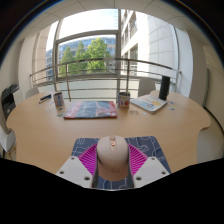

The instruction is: Arrange mouse

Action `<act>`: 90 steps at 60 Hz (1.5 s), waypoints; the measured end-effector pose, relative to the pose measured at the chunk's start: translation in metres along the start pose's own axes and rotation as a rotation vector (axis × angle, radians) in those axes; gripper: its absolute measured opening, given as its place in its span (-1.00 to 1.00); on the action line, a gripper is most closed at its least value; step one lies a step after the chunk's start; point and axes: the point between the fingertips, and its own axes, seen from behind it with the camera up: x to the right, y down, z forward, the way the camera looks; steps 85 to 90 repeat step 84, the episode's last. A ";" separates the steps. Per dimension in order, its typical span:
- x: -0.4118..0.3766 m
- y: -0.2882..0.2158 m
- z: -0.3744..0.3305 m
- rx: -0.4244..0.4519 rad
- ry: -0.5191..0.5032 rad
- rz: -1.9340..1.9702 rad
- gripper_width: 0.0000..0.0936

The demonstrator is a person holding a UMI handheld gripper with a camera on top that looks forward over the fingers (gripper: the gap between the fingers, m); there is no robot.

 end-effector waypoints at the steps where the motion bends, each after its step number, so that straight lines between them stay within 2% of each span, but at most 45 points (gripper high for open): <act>1: 0.003 0.008 0.003 -0.019 0.002 -0.003 -0.15; 6: 0.016 0.042 0.016 -0.080 -0.001 0.004 -0.09; 13: 0.023 0.064 0.018 -0.126 -0.009 -0.003 0.16; 16: 0.024 0.063 0.014 -0.121 -0.007 -0.014 0.37; 20: 0.025 0.052 0.001 -0.101 -0.003 -0.030 0.81; 21: 0.025 0.050 -0.002 -0.094 -0.001 -0.033 0.82; 23: 0.026 0.045 -0.010 -0.082 0.007 -0.040 0.76; 27: 0.027 0.035 -0.031 -0.059 0.018 -0.049 0.82; 41: 0.021 0.002 -0.153 0.027 0.054 -0.091 0.81; 59: 0.007 0.019 -0.293 0.041 0.069 -0.097 0.81; 70: -0.001 0.039 -0.332 0.030 0.070 -0.100 0.81; 90: -0.006 0.046 -0.347 0.018 0.064 -0.106 0.81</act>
